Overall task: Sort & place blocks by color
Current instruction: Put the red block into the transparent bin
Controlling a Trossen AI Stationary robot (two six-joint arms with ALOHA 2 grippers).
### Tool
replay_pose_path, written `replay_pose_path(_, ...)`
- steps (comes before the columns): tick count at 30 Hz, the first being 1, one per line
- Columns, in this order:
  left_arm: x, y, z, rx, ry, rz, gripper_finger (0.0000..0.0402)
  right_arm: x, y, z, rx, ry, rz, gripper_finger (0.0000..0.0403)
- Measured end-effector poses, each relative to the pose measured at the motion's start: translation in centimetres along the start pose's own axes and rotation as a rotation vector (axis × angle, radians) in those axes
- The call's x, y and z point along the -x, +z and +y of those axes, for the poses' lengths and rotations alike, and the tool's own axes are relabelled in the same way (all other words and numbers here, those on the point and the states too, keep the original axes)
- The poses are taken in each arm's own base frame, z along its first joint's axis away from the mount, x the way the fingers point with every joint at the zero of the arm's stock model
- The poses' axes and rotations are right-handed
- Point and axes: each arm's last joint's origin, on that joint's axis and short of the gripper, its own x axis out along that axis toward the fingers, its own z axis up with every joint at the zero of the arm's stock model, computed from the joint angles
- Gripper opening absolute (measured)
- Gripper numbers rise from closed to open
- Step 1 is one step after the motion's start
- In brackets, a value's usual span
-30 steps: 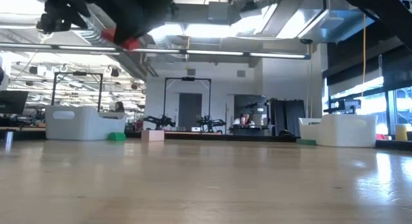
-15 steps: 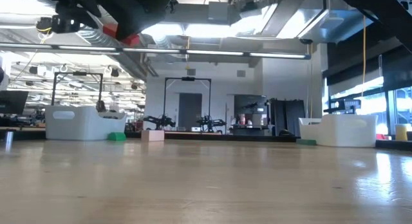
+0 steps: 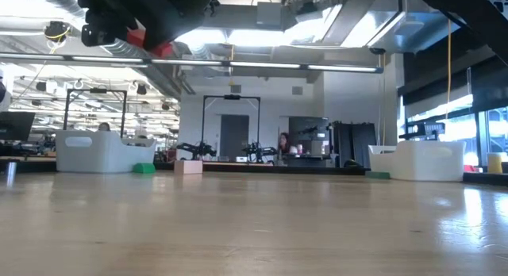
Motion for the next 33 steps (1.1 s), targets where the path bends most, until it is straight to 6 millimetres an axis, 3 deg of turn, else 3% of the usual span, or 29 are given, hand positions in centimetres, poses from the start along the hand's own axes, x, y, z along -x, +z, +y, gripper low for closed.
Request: replay_pose_path(33, 0.0, -0.1, -0.1, -0.001, -0.012, 0.004, 0.0108, 0.0, 0.0, -0.2, -0.002, -0.002, 0.001, 0.0129)
